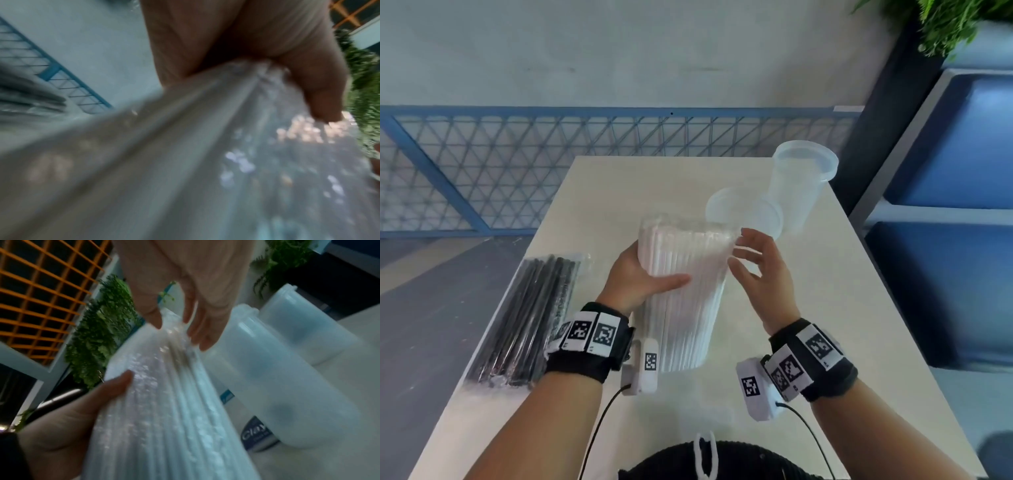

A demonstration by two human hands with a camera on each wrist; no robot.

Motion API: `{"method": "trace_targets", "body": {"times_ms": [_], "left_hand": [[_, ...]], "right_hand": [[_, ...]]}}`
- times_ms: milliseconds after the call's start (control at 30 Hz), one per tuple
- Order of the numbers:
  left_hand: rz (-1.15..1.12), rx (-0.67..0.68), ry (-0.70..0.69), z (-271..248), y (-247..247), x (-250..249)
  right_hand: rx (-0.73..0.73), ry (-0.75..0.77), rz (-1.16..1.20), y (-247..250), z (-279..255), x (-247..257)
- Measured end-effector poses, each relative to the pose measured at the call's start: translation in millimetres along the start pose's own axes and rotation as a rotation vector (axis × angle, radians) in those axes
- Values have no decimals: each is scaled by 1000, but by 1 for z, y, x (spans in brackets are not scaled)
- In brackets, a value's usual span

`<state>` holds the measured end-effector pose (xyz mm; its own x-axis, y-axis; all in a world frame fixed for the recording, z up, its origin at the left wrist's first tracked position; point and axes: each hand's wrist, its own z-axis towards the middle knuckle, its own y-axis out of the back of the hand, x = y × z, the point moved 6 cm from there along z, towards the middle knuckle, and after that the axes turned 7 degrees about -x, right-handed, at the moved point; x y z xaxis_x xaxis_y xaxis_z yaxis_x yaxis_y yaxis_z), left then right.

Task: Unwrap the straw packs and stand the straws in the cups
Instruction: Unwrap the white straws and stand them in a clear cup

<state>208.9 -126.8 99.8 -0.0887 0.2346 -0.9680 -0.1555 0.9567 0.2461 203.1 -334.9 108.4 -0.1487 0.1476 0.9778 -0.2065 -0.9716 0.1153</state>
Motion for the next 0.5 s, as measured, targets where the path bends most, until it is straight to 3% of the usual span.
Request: {"method": "trace_targets", "body": {"times_ms": [100, 267, 500], "left_hand": [[88, -58, -60, 1, -4, -11], [253, -46, -189, 1, -13, -28], [338, -54, -229, -1, -13, -32]], "right_hand": [[-68, 4, -38, 3, 2, 6], [-61, -263, 118, -1, 4, 1], [-12, -326, 285, -2, 2, 8]]}}
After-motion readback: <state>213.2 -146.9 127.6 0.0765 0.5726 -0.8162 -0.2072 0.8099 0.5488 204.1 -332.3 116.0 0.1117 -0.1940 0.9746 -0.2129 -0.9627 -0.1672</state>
